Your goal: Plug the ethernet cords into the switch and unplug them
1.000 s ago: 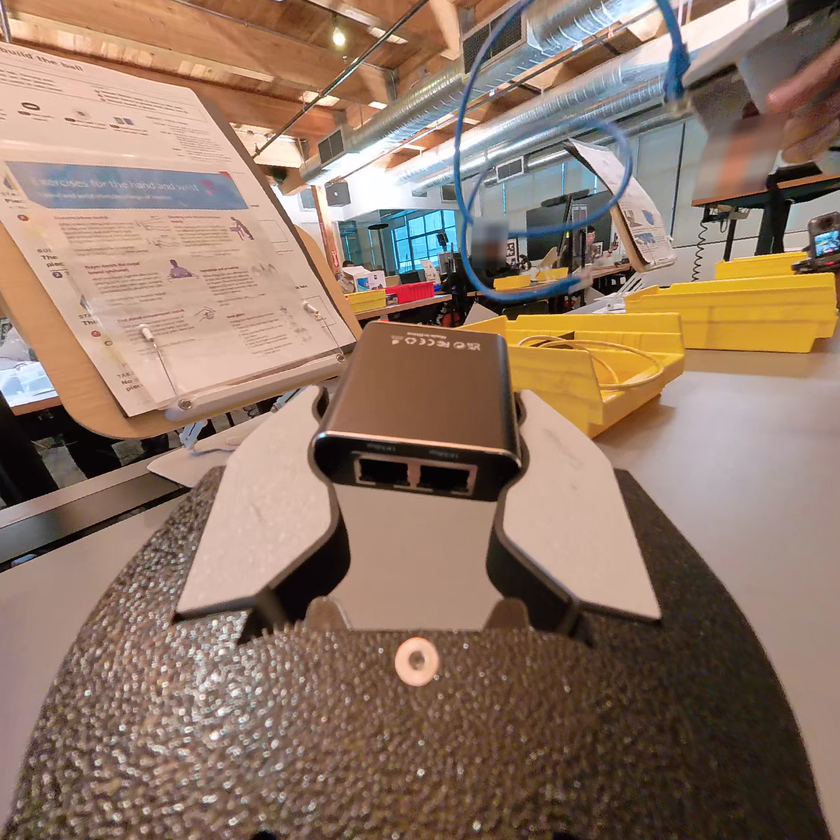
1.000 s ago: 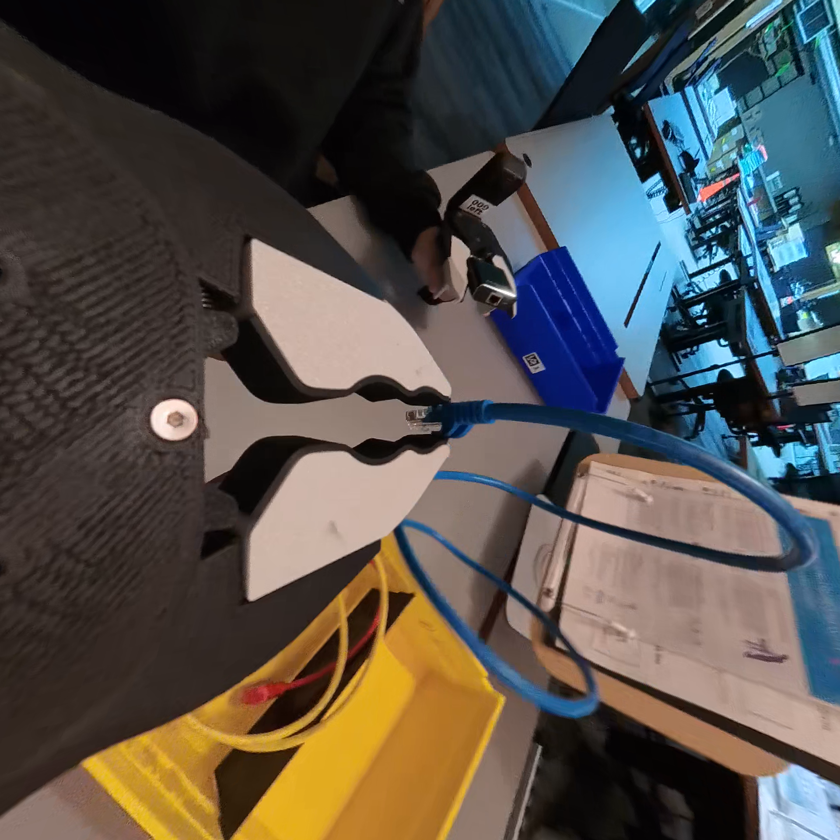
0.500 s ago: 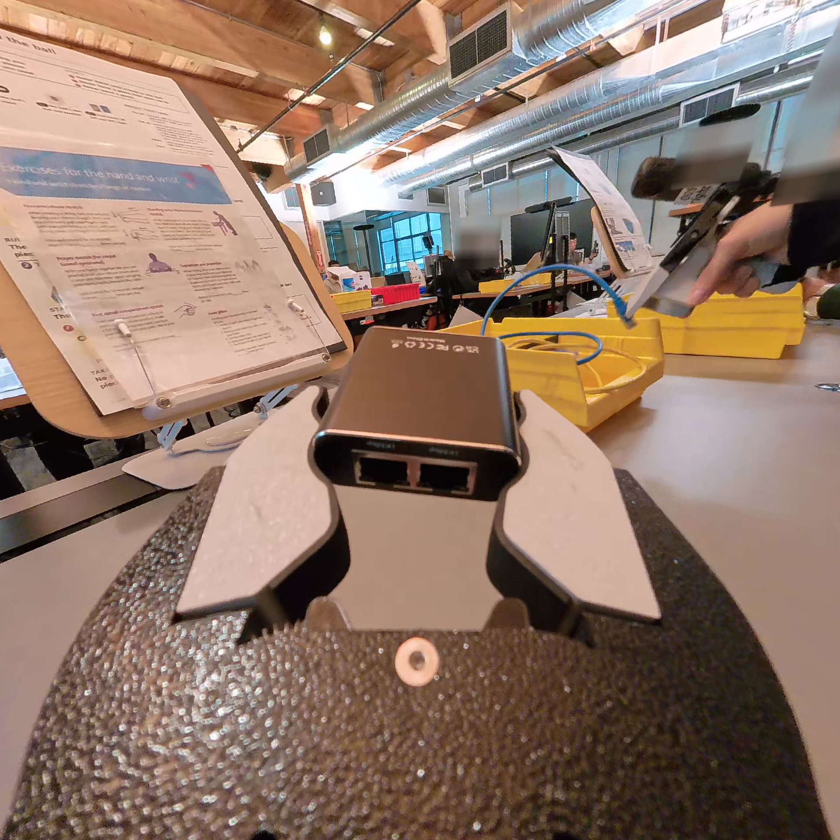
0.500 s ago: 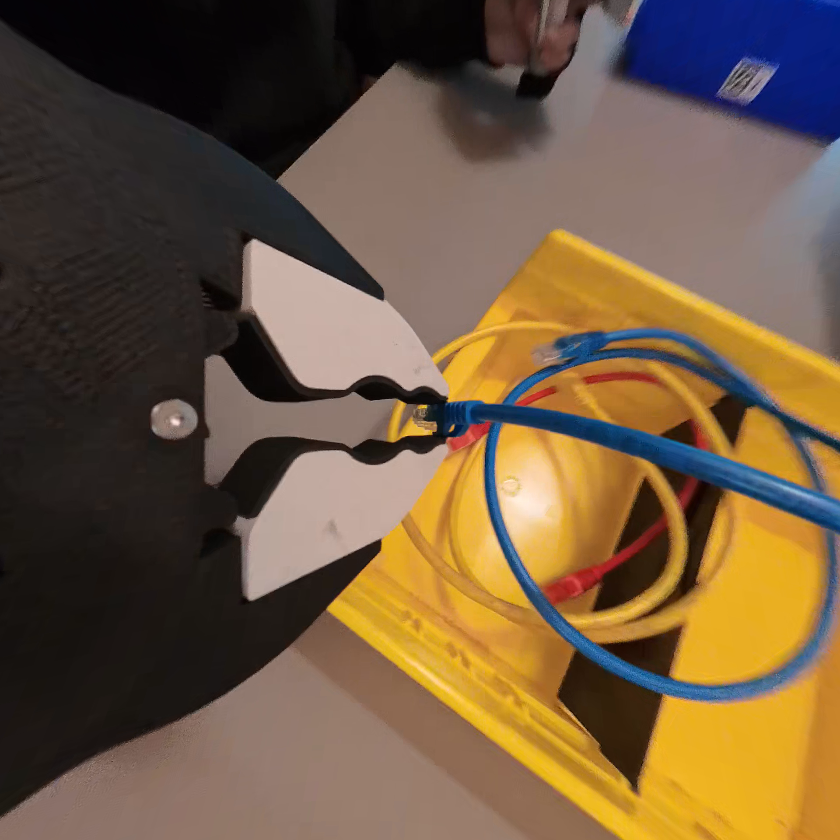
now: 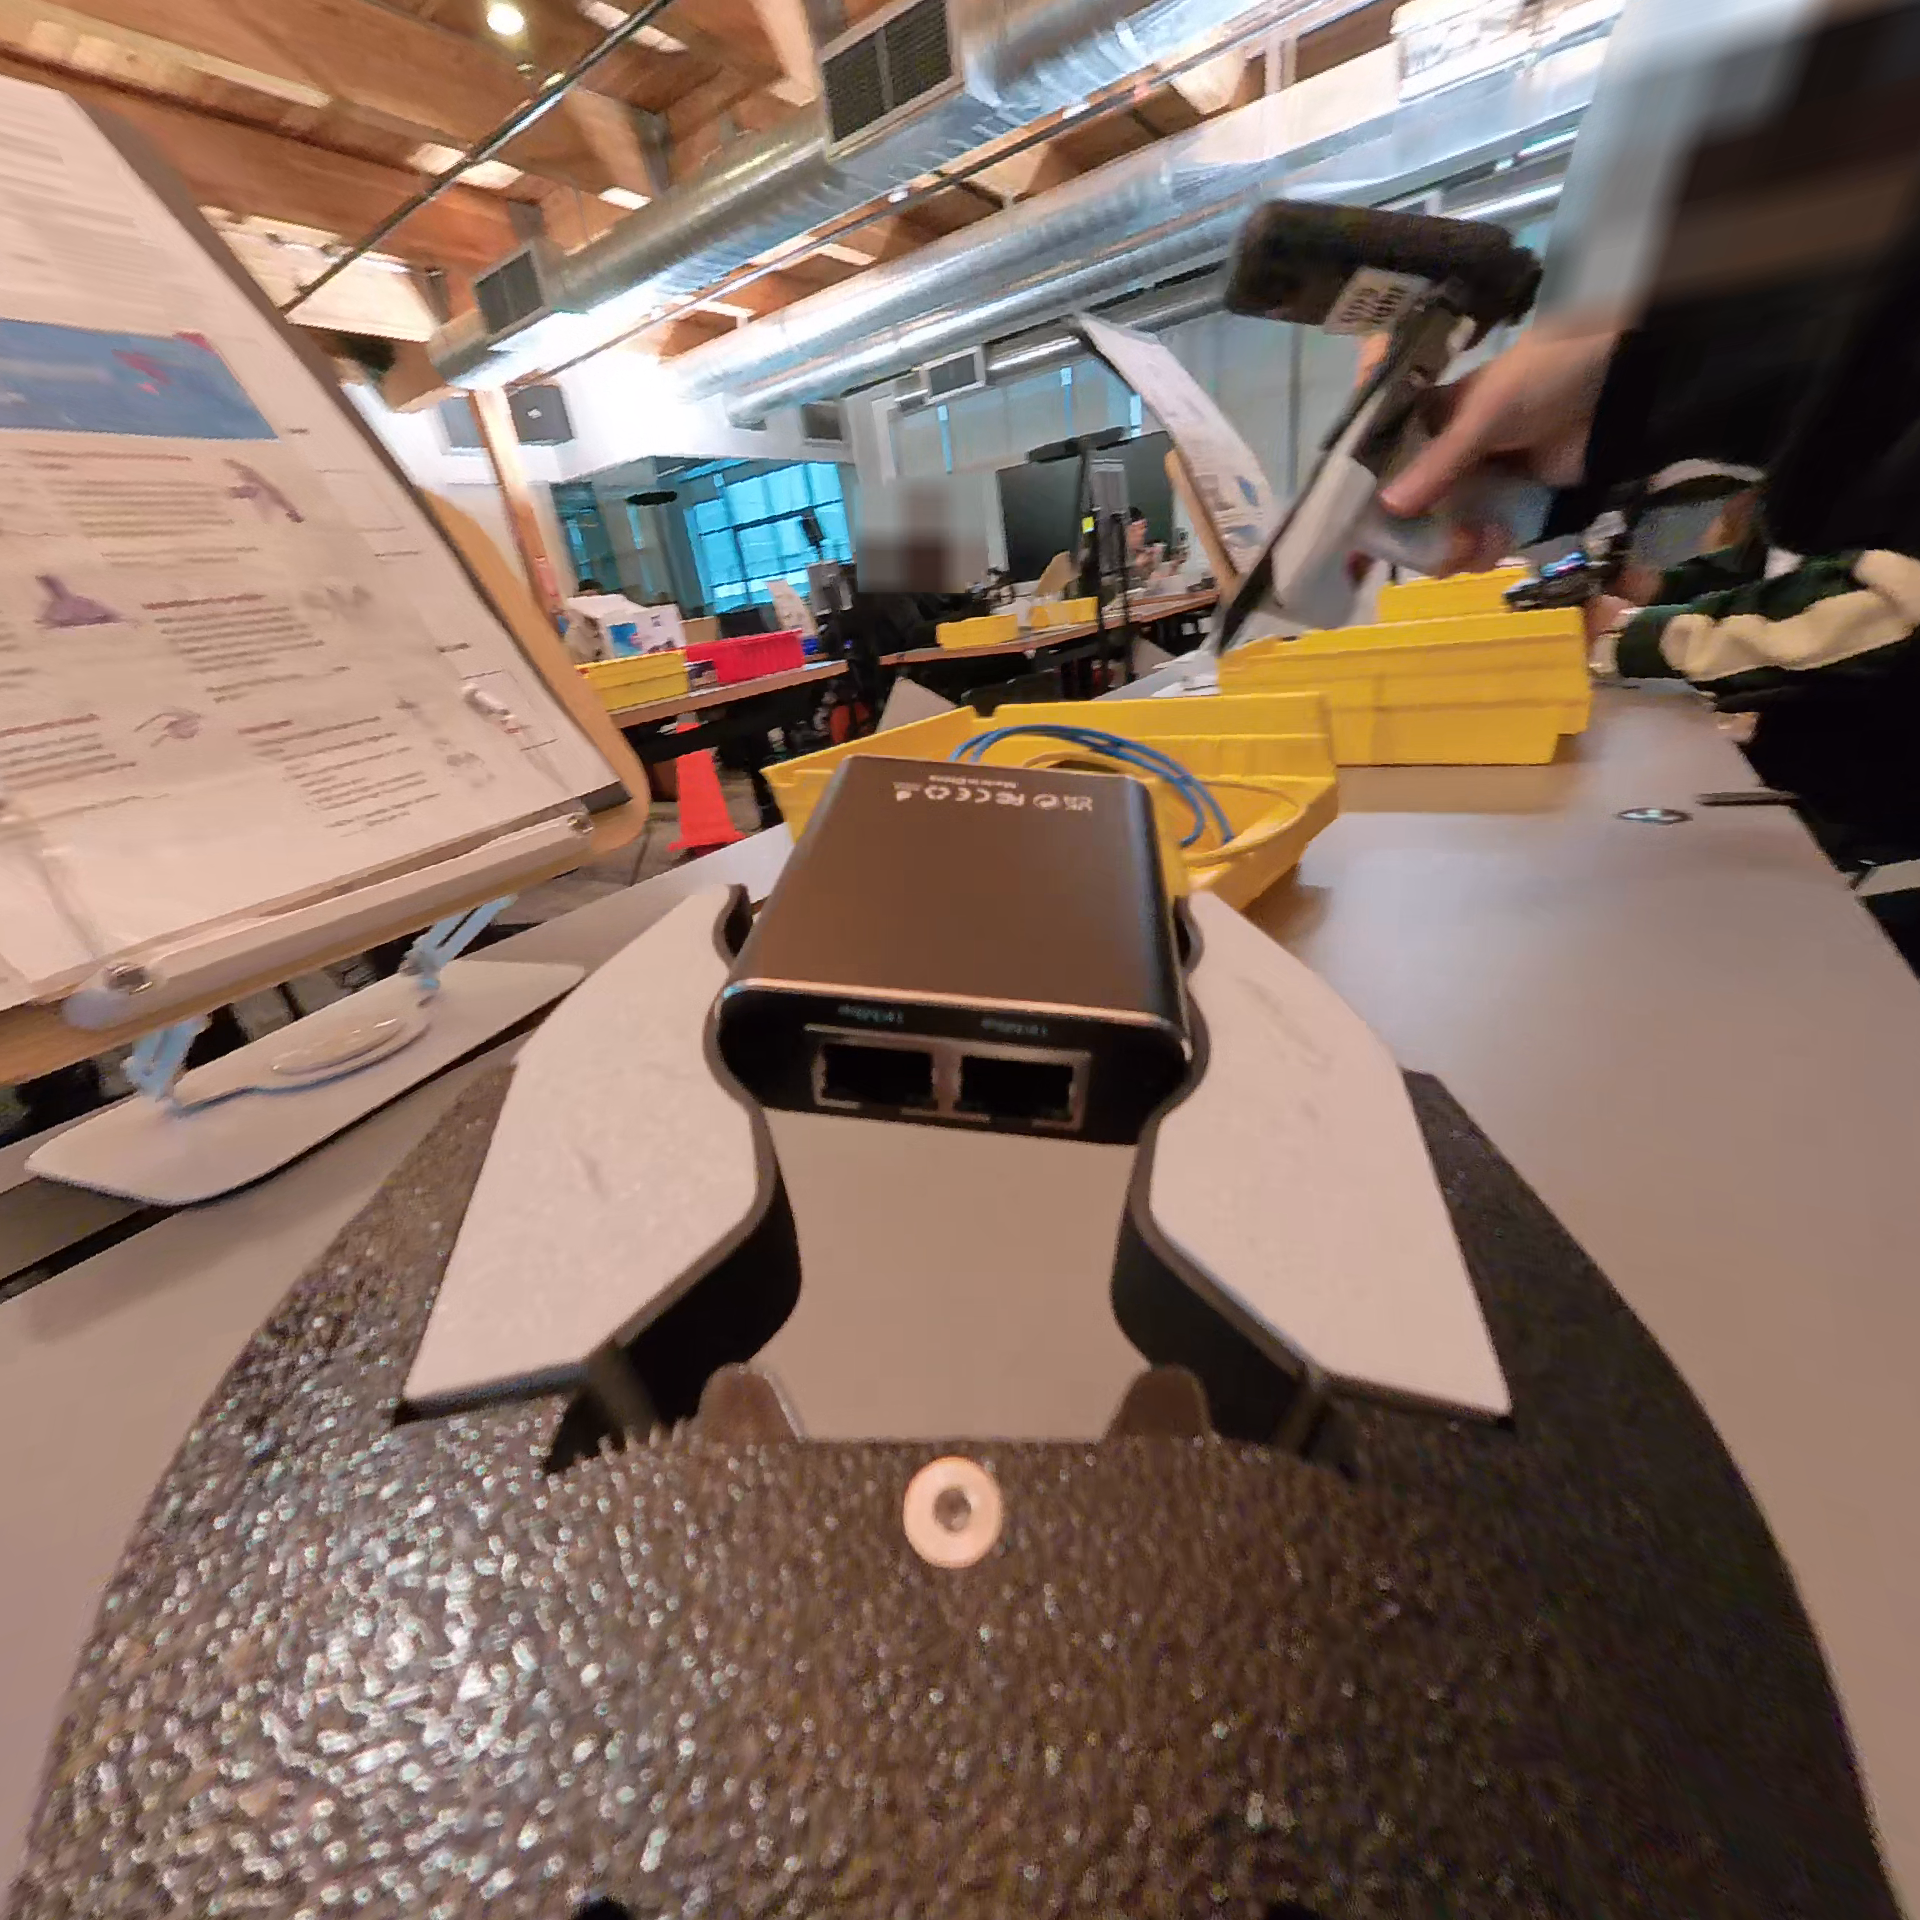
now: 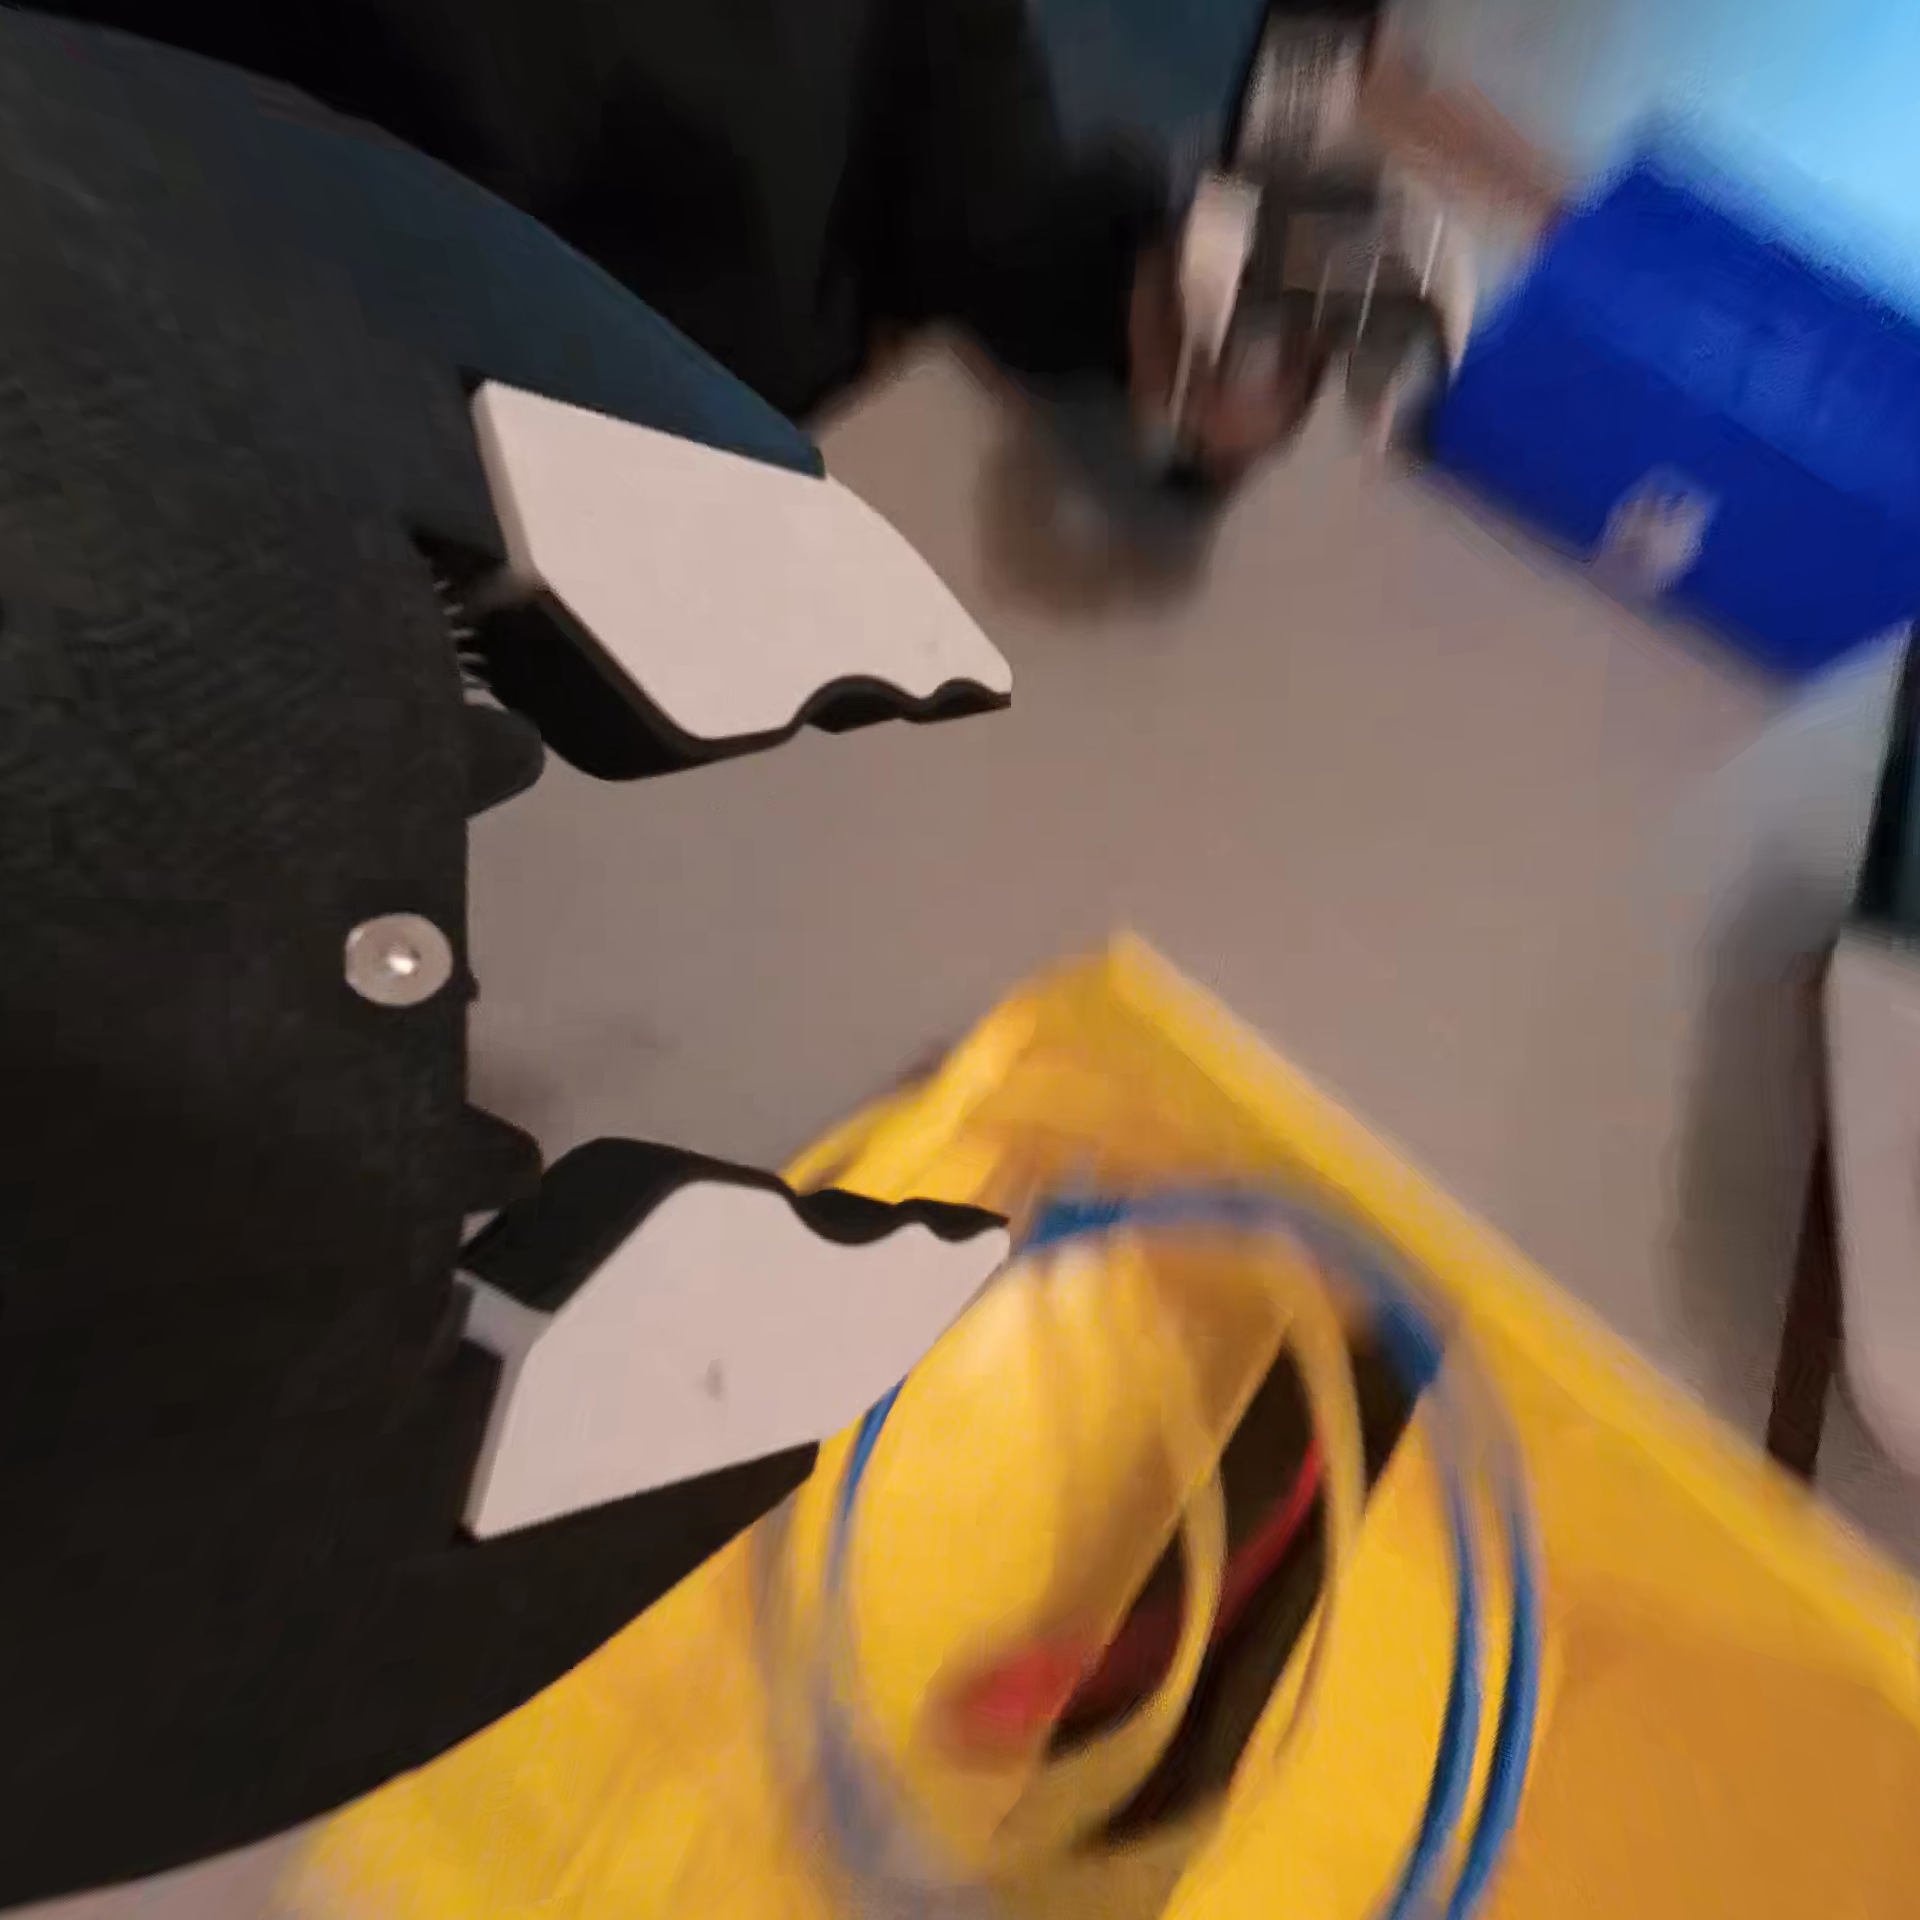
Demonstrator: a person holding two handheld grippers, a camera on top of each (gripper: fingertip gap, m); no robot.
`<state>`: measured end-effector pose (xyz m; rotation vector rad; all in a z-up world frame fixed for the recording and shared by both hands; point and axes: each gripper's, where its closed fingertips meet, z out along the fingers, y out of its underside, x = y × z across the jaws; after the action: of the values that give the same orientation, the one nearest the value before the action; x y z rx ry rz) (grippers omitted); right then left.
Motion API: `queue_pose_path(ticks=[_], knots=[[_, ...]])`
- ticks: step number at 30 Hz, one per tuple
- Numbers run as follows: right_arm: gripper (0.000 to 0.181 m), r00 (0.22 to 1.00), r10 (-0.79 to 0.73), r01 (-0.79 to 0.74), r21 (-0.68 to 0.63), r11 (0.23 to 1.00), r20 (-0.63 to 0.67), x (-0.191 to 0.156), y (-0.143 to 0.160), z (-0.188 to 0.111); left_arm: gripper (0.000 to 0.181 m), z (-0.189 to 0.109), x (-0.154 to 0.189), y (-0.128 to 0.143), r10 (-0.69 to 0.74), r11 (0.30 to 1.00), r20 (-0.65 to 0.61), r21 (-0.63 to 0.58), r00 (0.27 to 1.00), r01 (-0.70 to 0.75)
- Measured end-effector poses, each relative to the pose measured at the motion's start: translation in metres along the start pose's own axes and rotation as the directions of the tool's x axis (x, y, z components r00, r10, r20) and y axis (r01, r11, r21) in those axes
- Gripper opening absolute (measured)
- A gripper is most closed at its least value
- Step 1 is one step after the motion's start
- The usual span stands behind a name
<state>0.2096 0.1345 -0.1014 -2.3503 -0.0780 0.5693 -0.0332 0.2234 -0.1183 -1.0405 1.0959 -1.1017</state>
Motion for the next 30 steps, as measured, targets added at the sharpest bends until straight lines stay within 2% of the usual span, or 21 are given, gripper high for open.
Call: queue_pose_path(ticks=[1, 3, 5, 8, 12, 15, 16, 18, 21, 24, 25, 27, 28, 30], knots=[[0.087, 0.987, 0.011, -0.015, 0.02, 1.0, 0.158, -0.038, -0.004, 0.017, 0.074, 0.001, 0.005, -0.001, 0.006, 1.0, -0.022, 0.005, 1.0, -0.005], [0.091, 0.884, 0.064, -0.056, -0.031, 0.998, 0.463, -0.111, 0.0, 0.05, 0.074, 0.005, 0.016, -0.001, 0.041, 0.999, -0.068, 0.003, 0.997, -0.041], [0.082, 0.759, 0.129, -0.07, -0.117, 0.991, 0.638, -0.163, 0.007, 0.078, 0.074, 0.007, 0.03, -0.004, 0.087, 0.996, -0.13, 0.02, 0.988, -0.085], [0.086, 0.672, 0.191, -0.065, -0.2, 0.978, 0.715, -0.208, 0.013, 0.12, 0.074, 0.005, 0.053, -0.009, 0.155, 0.987, -0.229, 0.074, 0.961, -0.142], [0.083, 0.575, 0.27, -0.019, -0.317, 0.948, 0.773, -0.25, 0.027, 0.144, 0.074, 0.005, 0.056, -0.006, 0.258, 0.966, -0.219, 0.067, 0.941, -0.249], [0.049, 0.556, 0.269, -0.029, -0.305, 0.952, 0.786, -0.261, 0.021, 0.153, 0.074, 0.004, 0.057, -0.006, 0.32, 0.948, -0.201, 0.07, 0.926, -0.312], [0.029, 0.575, 0.252, -0.007, -0.303, 0.953, 0.778, -0.261, 0.023, 0.157, 0.074, 0.004, 0.058, -0.006, 0.332, 0.943, -0.199, 0.072, 0.922, -0.324], [0.027, 0.601, 0.212, 0.028, -0.285, 0.958, 0.771, -0.256, 0.022, 0.161, 0.074, 0.005, 0.057, -0.008, 0.339, 0.941, -0.178, 0.083, 0.924, -0.329], [0.027, 0.667, 0.162, 0.091, -0.296, 0.951, 0.727, -0.246, 0.024, 0.165, 0.074, 0.01, 0.05, 0.005, 0.338, 0.94, -0.144, 0.001, 0.93, -0.341], [0.027, 0.769, 0.054, 0.162, -0.276, 0.947, 0.637, -0.215, 0.008, 0.157, 0.077, 0.01, 0.044, 0.002, 0.304, 0.952, -0.09, 0.01, 0.948, -0.305], [0.028, 0.824, 0.0, 0.181, -0.263, 0.948, 0.566, -0.191, -0.004, 0.153, 0.078, 0.009, 0.042, 0.001, 0.279, 0.96, -0.09, 0.009, 0.956, -0.279], [0.027, 0.933, -0.108, 0.206, -0.263, 0.942, 0.343, -0.125, -0.035, 0.139, 0.08, 0.007, 0.036, 0.0, 0.21, 0.978, -0.088, 0.011, 0.974, -0.21], [0.027, 0.96, -0.184, 0.243, -0.295, 0.924, 0.213, -0.086, -0.048, 0.127, 0.079, 0.007, 0.034, 0.0, 0.174, 0.985, -0.089, 0.012, 0.981, -0.173], [0.027, 0.954, -0.292, 0.251, -0.341, 0.906, -0.073, -0.006, -0.082, 0.101, 0.078, 0.006, 0.03, -0.001, 0.109, 0.994, -0.085, 0.017, 0.99, -0.108]])
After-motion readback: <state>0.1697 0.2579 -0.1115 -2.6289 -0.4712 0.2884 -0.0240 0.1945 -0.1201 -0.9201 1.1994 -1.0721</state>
